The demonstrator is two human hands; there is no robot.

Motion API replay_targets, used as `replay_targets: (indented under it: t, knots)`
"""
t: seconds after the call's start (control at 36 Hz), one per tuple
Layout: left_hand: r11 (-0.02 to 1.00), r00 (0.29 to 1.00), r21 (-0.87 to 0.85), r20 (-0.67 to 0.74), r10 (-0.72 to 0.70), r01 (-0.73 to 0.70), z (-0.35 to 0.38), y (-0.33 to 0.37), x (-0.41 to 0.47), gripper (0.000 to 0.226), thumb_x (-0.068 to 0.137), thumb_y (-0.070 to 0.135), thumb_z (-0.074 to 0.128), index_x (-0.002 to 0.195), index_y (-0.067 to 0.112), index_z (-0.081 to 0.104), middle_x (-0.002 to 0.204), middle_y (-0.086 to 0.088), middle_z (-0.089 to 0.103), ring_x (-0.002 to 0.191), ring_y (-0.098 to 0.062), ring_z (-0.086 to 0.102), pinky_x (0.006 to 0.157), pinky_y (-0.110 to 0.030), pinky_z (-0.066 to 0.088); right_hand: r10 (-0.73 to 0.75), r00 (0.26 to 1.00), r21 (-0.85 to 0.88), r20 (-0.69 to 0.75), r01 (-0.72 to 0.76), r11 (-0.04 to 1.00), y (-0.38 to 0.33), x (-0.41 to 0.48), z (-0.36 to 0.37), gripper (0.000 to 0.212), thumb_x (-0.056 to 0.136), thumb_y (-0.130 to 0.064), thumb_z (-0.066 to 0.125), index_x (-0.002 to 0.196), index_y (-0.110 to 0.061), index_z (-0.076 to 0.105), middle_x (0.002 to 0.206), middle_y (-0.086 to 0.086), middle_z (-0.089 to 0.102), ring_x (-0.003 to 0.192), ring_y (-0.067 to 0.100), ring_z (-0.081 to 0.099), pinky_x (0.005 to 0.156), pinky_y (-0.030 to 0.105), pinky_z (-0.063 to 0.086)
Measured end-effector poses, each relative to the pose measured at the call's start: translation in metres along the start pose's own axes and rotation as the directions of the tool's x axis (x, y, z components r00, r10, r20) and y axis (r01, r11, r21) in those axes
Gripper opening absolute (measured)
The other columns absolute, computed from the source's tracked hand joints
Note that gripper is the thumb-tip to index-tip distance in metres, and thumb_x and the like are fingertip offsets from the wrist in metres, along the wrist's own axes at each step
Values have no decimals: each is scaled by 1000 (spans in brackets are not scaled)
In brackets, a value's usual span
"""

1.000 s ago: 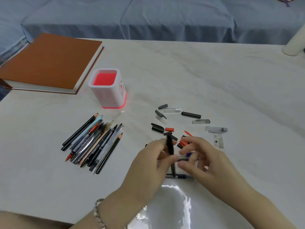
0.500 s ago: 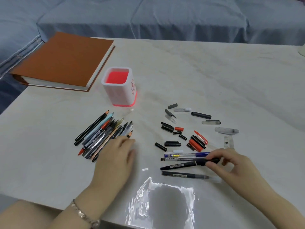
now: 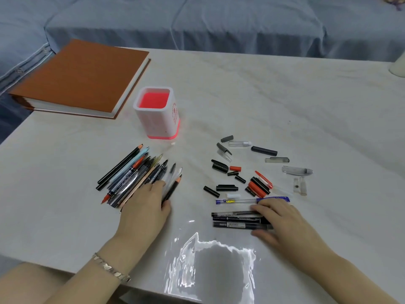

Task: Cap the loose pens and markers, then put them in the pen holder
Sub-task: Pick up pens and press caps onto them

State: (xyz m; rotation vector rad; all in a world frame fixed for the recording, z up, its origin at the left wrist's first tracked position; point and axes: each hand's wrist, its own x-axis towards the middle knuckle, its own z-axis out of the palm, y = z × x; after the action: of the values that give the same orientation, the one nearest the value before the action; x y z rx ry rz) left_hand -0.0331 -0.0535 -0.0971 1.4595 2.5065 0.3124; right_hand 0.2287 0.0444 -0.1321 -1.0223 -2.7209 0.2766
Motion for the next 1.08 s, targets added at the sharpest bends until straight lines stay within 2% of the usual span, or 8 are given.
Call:
replay_targets:
  t: [0.25,0.36,0.44,0.56,0.64,0.75,0.89,1.08]
  knots:
    - [993,995,120,96,-30,18,-1,0,5,27,86,25,51,107,10,47,93,-5,55,84,-22,51,64,-30,42,-96,995,-49,-28,95,994,-5,11,2,36,51,-28,88,80,-21,68,101,5,66,102,15,43,77,36,52]
    - [986,993,169,113,-13,-6,-2,0,4,17,85,25,50,87,13,38,82,-1,44,74,-18,42,59,-25,31,-197,980,-67,30,198,978,-8,14,2,44,51,-25,87,86,-26,61,88,-6,65,86,11,56,73,21,48]
    - [983,991,186,134,-18,-8,-2,1,5,19,85,24,51,86,13,36,82,-2,45,73,-18,43,58,-26,30,-244,970,-97,15,244,965,-13,16,4,49,55,-13,80,92,-25,49,82,-7,63,73,14,61,74,26,38]
    - [975,987,222,156,-23,-12,-1,0,6,13,90,20,45,96,11,39,83,-1,49,71,-18,46,53,-25,31,-281,958,-236,63,288,928,-20,23,1,20,68,-16,52,86,-22,61,72,-3,61,63,13,57,58,22,51]
    - [984,988,176,157,-10,-18,-2,-5,4,3,94,14,38,96,11,38,78,-1,52,68,-22,52,53,-26,32,-300,949,-232,97,315,920,-21,30,0,29,55,-16,72,83,-20,64,68,0,60,59,13,58,56,24,51]
    - [998,998,-42,45,-50,51,-10,-18,1,5,94,11,37,89,12,38,62,3,41,57,-23,43,52,-32,30,-419,907,-221,38,416,882,-31,48,-6,19,70,-11,55,85,-22,60,78,-5,61,69,15,59,69,26,50]
    - [986,986,-153,-141,-86,65,-27,-30,4,12,94,10,36,101,9,45,75,-4,51,64,-28,47,56,-33,30,-610,788,-132,-90,597,791,-60,85,7,21,79,-3,43,85,-19,55,94,0,64,99,20,59,105,36,30]
    - [967,978,-248,-180,-101,55,-36,-32,5,8,94,9,35,89,13,39,66,0,45,60,-21,46,49,-29,29,-664,747,-49,42,665,745,-78,126,39,32,77,-4,37,82,-18,66,100,3,70,109,27,62,102,40,35]
